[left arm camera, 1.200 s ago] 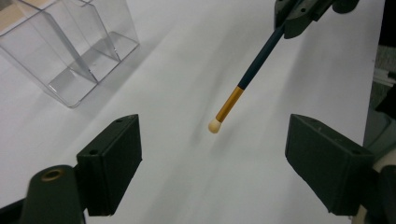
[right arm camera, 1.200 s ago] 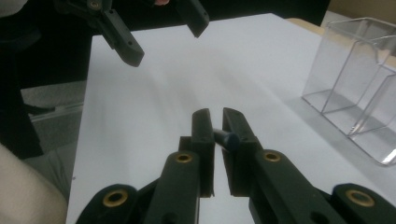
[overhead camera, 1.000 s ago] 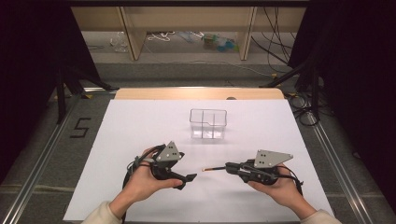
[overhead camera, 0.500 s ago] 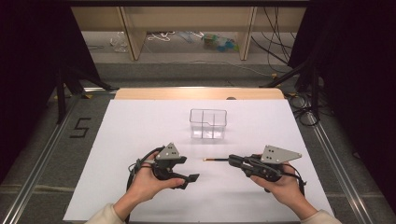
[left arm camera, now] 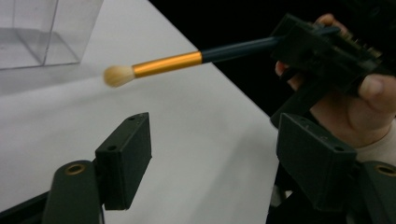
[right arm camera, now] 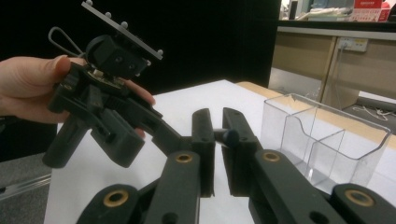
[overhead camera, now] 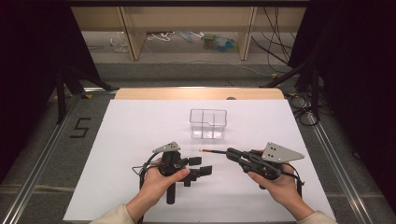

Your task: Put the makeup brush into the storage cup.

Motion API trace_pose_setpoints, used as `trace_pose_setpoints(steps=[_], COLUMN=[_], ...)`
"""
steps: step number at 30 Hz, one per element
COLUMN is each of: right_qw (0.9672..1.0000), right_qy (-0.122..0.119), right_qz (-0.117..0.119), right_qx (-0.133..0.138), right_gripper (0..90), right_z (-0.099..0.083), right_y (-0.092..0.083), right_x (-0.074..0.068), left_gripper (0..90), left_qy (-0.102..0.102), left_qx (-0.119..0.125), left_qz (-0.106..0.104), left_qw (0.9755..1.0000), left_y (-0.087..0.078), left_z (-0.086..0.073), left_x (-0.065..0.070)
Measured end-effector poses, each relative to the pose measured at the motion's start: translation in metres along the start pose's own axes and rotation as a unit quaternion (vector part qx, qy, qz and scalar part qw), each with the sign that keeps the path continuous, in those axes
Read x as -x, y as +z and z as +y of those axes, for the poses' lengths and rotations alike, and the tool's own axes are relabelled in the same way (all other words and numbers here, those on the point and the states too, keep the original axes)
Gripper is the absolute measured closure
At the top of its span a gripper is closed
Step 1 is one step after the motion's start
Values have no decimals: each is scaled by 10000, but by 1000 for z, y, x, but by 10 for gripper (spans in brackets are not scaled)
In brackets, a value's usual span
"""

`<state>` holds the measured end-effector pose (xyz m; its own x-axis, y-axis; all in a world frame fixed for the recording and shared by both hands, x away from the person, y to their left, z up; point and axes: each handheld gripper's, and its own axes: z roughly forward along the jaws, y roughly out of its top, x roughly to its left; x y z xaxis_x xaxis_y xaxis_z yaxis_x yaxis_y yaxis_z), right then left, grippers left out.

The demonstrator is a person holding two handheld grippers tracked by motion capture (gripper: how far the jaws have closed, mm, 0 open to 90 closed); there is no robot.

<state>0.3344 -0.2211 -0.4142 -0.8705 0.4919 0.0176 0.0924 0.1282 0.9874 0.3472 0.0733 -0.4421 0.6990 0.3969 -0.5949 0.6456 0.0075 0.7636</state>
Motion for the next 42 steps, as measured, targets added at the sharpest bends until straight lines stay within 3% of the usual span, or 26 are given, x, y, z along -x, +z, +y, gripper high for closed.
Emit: trace_pose_setpoints(steps=[1, 4, 7, 16, 21, 33, 36, 38, 41, 42], right_qw=[10000, 10000, 10000, 9998, 9999, 9999, 10000, 9998, 9997, 9997], right_qy=[21, 13, 16, -8, 14, 16, 25, -5, -72, -116], right_qz=[19, 5, 39, 96, 18, 103, 45, 144, 132, 142], right_qx=[67, 51, 69, 167, 154, 19, 59, -129, -184, -169], right_gripper=[847, 847, 846, 846, 846, 846, 846, 846, 845, 845], right_z=[1, 3, 5, 4, 3, 0, -2, -4, -6, -9], right_y=[1, 0, 1, 5, 5, 6, 8, 8, 10, 13], right_x=[-1, -2, -3, -4, -4, -6, -7, -8, -9, -11], left_gripper=[268, 272, 274, 282, 283, 315, 336, 387, 421, 473], left_qy=[-125, -177, -377, -476, -506, -647, -687, -684, -627, -653], left_qx=[152, 236, 365, 530, 599, 1000, 1076, 1145, 1221, 1267], left_qz=[-91, -99, -182, -169, -221, -397, -420, -418, -450, -461], left_qw=[9998, 9995, 9985, 9973, 9967, 9921, 9909, 9902, 9895, 9887], left_y=[2, 3, 5, 6, 7, 5, 4, 3, 1, 0], left_z=[1, 2, 1, 2, 2, 8, 9, 10, 12, 12], left_x=[0, -2, -4, -9, -10, -9, -8, -8, -8, -8])
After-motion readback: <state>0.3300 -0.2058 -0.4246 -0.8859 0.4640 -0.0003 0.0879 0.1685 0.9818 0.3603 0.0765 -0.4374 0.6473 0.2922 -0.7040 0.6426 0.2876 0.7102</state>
